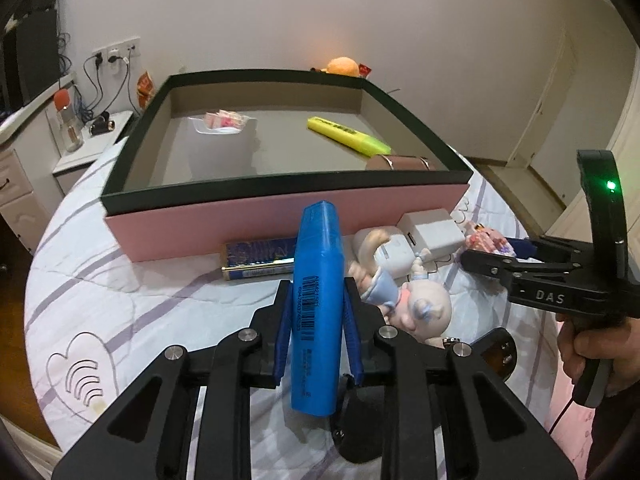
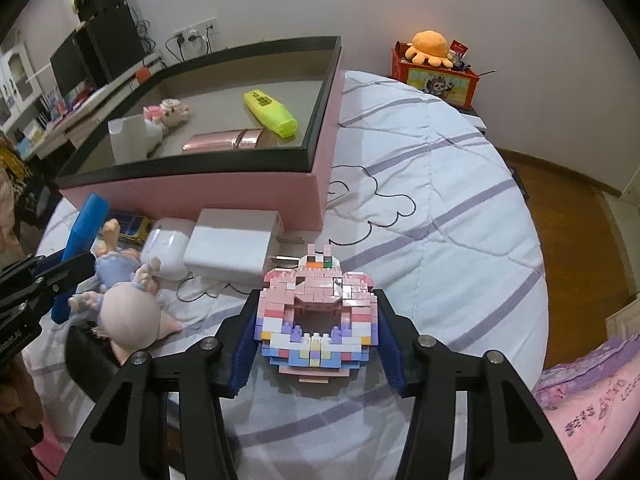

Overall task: Organize rigid objects
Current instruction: 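Close the left gripper on the blue marker while the right gripper grasps the pink block ring, then carry the blue marker and block ring into the box and release both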

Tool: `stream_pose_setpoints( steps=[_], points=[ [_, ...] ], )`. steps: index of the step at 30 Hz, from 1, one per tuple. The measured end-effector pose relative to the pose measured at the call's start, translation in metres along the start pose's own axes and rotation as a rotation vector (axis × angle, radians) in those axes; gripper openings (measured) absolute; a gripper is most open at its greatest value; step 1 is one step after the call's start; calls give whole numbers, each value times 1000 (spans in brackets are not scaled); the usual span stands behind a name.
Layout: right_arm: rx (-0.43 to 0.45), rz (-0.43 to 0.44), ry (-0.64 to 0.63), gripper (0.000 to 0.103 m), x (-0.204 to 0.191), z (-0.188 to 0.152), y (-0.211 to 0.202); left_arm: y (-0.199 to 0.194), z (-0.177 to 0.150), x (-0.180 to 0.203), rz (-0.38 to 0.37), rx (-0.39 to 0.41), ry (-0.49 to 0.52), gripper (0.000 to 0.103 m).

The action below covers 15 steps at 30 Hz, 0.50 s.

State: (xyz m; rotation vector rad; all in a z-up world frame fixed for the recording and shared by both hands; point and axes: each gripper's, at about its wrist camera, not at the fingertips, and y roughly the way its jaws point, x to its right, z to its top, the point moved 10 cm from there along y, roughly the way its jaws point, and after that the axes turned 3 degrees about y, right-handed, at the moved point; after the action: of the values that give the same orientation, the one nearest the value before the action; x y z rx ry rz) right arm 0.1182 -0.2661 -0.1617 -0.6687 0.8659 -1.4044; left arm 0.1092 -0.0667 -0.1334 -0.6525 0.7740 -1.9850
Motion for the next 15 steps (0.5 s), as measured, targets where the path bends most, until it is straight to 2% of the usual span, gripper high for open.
stream_pose_setpoints(
  steps=[8,15],
  points=[
    [53,46,-2,53,-14,10,-36,-16,3,-7,1,13,-37,23],
    [116,90,-58,53,-45,44,-61,-37,33,-19,47,49,-40,23]
  ],
)
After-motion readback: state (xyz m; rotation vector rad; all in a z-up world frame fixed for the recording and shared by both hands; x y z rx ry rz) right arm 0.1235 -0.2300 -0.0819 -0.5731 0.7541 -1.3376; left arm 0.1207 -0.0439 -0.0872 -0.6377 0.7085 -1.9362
